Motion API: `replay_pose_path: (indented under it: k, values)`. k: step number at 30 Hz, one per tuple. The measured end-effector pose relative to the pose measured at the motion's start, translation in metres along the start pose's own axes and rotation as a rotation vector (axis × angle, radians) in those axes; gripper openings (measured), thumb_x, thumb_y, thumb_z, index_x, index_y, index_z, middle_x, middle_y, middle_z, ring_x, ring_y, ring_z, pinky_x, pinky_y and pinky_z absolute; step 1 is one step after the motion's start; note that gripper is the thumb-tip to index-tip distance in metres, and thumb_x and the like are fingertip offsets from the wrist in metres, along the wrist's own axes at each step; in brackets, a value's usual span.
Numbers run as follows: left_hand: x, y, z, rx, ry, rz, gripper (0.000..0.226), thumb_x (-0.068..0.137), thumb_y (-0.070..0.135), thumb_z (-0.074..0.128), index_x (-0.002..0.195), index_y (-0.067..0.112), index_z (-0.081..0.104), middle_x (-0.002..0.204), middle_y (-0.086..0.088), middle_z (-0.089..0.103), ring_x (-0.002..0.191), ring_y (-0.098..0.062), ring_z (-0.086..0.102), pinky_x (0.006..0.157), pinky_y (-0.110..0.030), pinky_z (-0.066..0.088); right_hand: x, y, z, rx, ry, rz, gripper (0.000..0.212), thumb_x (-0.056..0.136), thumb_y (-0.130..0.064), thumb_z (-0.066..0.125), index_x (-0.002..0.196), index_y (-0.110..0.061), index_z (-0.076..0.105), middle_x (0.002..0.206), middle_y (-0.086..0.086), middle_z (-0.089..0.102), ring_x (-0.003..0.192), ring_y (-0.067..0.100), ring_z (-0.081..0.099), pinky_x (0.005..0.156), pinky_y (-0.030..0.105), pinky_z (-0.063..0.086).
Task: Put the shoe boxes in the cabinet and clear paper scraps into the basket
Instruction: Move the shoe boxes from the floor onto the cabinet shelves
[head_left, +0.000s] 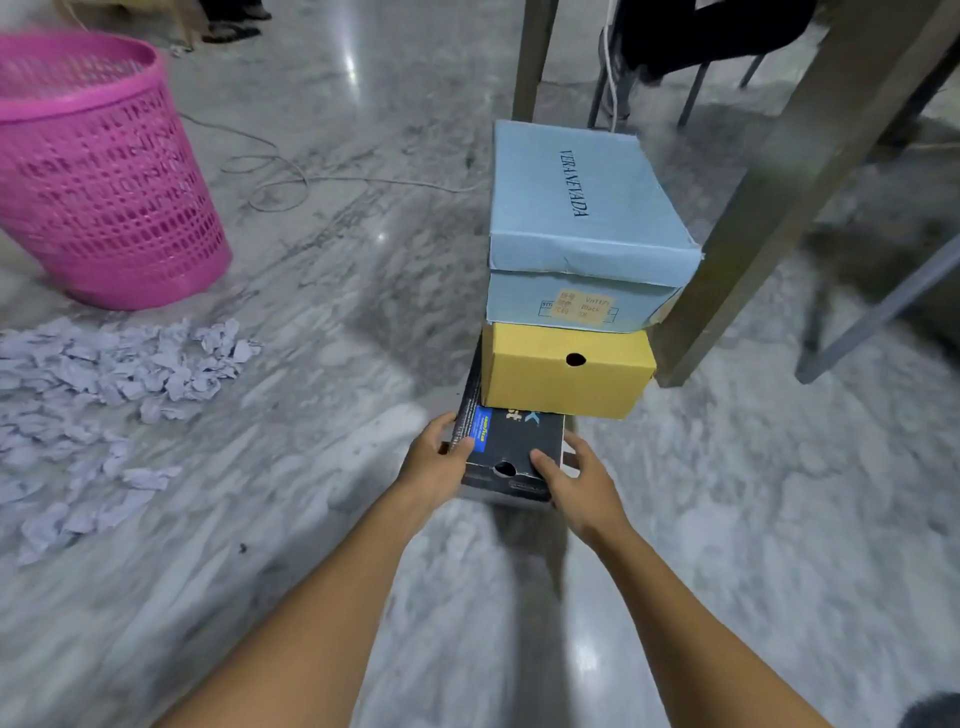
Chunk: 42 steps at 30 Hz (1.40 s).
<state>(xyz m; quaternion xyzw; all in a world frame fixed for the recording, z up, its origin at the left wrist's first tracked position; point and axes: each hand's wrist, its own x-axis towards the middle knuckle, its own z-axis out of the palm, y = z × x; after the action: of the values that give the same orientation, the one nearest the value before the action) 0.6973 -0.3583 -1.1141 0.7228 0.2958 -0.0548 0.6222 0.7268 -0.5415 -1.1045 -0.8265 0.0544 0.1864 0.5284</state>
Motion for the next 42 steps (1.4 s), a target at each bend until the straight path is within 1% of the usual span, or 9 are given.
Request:
replay_pose_path:
  k: [8,13,18,26,29,33,36,39,42]
  values:
    - [-0.091,-0.061,-0.077,-0.019,0.058,-0.064,0.055,0.100,0.022,0.049,0.146,0.047,0.031,0.100,0.011,0.062,0.094,-0.008,0.059,0.087,-0.029,0.045,-0.087,0.006,0.059,-0.098,-0.169,-0.054,0.058,0.088,-0.049,0.066,0.140,-0.034,0.043,0.121,-0.009,0.052,0.098,0.012,0.062,0.097,0.037,0.050]
    - [-0.149,-0.098,-0.115,-0.092,0.147,-0.117,0.056,0.099,0.022,0.052,0.143,0.050,0.032,0.128,0.004,0.061,0.114,-0.017,0.060,0.103,-0.041,0.047,-0.130,0.009,0.092,-0.146,-0.304,-0.118,0.054,0.087,-0.050,0.067,0.133,-0.035,0.044,0.117,-0.011,0.053,0.098,0.013,0.066,0.091,0.033,0.051]
    - [-0.190,-0.133,-0.151,-0.132,0.191,-0.176,0.057,0.096,0.025,0.056,0.133,0.063,0.034,0.122,0.000,0.065,0.105,-0.022,0.065,0.091,-0.047,0.055,-0.160,0.017,0.120,-0.211,-0.399,-0.189,0.055,0.086,-0.055,0.067,0.133,-0.036,0.044,0.118,-0.015,0.054,0.094,0.007,0.065,0.091,0.034,0.053]
    - [-0.237,-0.160,-0.181,-0.203,0.229,-0.226,0.054,0.095,0.012,0.060,0.133,0.046,0.043,0.107,-0.005,0.072,0.094,-0.025,0.071,0.081,-0.047,0.059,-0.191,0.042,0.147,-0.208,-0.457,-0.316,0.053,0.082,-0.064,0.064,0.130,-0.048,0.050,0.118,-0.023,0.059,0.091,0.000,0.066,0.084,0.029,0.055]
    - [-0.242,-0.141,-0.188,-0.142,0.351,-0.226,0.046,0.090,0.011,0.060,0.130,0.032,0.054,0.102,-0.005,0.068,0.085,-0.021,0.065,0.073,-0.031,0.050,-0.186,0.046,0.142,-0.134,-0.359,-0.373,0.032,0.084,-0.067,0.052,0.112,-0.054,0.059,0.105,-0.015,0.070,0.083,-0.001,0.067,0.078,0.029,0.057]
    - [-0.234,-0.090,-0.209,-0.332,0.704,-0.152,0.018,0.092,0.032,0.055,0.104,0.022,0.065,0.122,-0.015,0.064,0.108,-0.030,0.060,0.096,-0.040,0.046,-0.173,0.020,0.134,0.112,0.002,-0.379,0.030,0.088,-0.068,0.035,0.097,-0.054,0.061,0.096,-0.013,0.070,0.090,0.009,0.069,0.081,0.050,0.057]
    - [-0.226,-0.039,-0.225,-0.502,0.736,-0.053,0.059,0.082,0.065,0.048,0.120,0.022,0.063,0.133,-0.011,0.059,0.122,-0.030,0.055,0.107,-0.048,0.040,-0.162,-0.040,0.129,0.361,0.096,-0.424,0.041,0.087,-0.065,0.037,0.106,-0.040,0.063,0.105,-0.007,0.069,0.101,0.012,0.066,0.090,0.051,0.053]
    - [-0.217,0.003,-0.234,-0.585,0.630,0.046,0.089,0.066,0.081,0.047,0.135,0.025,0.055,0.142,-0.009,0.053,0.131,-0.031,0.048,0.111,-0.052,0.034,-0.149,-0.100,0.120,0.423,-0.109,-0.384,0.071,0.075,-0.076,0.037,0.125,-0.030,0.059,0.125,-0.001,0.063,0.113,0.014,0.061,0.098,0.042,0.048]
    - [-0.218,0.026,-0.230,-0.505,0.457,0.143,0.059,0.085,0.071,0.044,0.123,0.030,0.063,0.126,0.002,0.065,0.116,-0.019,0.057,0.103,-0.042,0.040,-0.139,-0.133,0.112,0.267,-0.428,-0.343,0.081,0.072,-0.085,0.041,0.136,-0.036,0.052,0.137,-0.006,0.057,0.122,0.014,0.055,0.101,0.038,0.044]
